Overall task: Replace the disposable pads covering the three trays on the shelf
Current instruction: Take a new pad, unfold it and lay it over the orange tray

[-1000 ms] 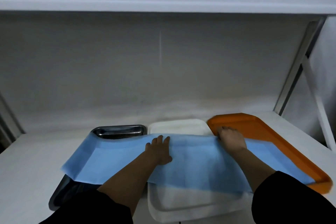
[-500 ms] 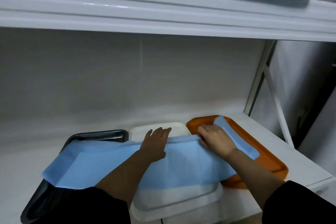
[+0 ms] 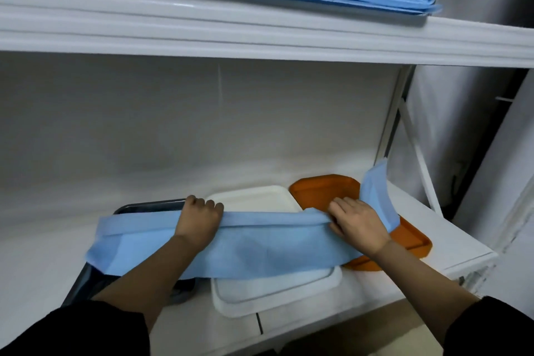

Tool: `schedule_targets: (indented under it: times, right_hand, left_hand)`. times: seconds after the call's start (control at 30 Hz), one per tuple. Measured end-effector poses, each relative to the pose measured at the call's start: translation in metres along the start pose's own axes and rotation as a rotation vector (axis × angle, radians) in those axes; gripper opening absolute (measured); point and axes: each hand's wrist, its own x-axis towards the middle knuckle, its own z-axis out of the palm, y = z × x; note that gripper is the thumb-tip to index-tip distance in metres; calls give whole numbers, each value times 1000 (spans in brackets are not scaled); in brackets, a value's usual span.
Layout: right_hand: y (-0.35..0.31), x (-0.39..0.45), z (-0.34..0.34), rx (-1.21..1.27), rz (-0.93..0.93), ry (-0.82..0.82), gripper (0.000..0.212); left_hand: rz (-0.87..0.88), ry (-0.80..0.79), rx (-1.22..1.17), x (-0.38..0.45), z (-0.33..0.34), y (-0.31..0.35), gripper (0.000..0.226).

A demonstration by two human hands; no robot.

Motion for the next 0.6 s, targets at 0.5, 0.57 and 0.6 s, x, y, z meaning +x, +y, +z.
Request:
schedule_targets:
  times: [0.5,0.57,0.6]
  right_hand:
    - [-32,-70,-43,76,-30,-202,15]
    - [-38,-78,-46,101,-66,-239,13]
    - [-40,-81,-48,112,-86,-254,11]
  left_hand:
    - [65,-24,-140,-100,-52,8,51]
    - [89,-43,-134,-113,-51,13,51]
    - [103,-54,-127,-119,-51,16,51]
